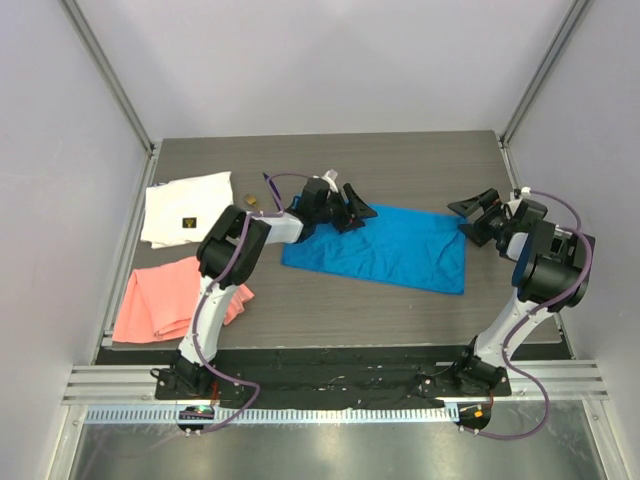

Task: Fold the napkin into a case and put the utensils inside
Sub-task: Fold and flatten the napkin at the center of the board.

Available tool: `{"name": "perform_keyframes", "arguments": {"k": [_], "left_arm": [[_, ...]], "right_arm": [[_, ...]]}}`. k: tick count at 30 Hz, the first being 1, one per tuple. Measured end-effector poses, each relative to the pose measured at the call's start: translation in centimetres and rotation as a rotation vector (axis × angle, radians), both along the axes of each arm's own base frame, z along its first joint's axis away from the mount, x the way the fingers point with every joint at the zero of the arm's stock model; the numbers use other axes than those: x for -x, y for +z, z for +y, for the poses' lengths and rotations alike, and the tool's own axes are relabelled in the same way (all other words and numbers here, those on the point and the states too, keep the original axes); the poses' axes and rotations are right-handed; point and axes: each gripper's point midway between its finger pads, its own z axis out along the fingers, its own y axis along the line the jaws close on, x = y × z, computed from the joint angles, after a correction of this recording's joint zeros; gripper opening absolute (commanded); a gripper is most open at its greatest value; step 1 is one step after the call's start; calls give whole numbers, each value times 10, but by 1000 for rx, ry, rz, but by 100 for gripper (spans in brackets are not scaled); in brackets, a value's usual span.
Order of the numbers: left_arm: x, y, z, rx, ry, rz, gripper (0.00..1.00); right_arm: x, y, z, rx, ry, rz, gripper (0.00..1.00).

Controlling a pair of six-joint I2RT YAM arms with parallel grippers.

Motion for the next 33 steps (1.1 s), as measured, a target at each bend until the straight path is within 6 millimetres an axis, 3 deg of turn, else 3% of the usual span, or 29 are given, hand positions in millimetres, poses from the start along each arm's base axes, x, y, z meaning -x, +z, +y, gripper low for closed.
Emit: {"name": "perform_keyframes", "arguments": {"k": [6, 11, 14, 20, 23, 28, 33], "left_arm": [[0, 0, 0, -1, -4, -6, 67], [-2, 1, 1, -21, -9, -14, 67], [-2, 1, 1, -27, -8, -13, 67], [-2, 1, 0, -33, -7, -11, 67], [-2, 1, 0, -34, -7, -11, 67], [-2, 1, 0, -42, -9, -16, 67], [-2, 1, 1, -52, -12, -23, 67]], "right_arm": [[-12, 2, -25, 31, -38, -4, 99], [-3, 9, -32, 75, -95, 32, 99], [4, 29, -20, 94, -98, 8, 99], [-7, 70, 40, 121, 21, -109, 99], [-19, 58, 58, 85, 64, -106, 99], [-26, 1, 69, -20, 88, -23, 98], [-42, 3, 50, -38, 92, -70, 98]]}}
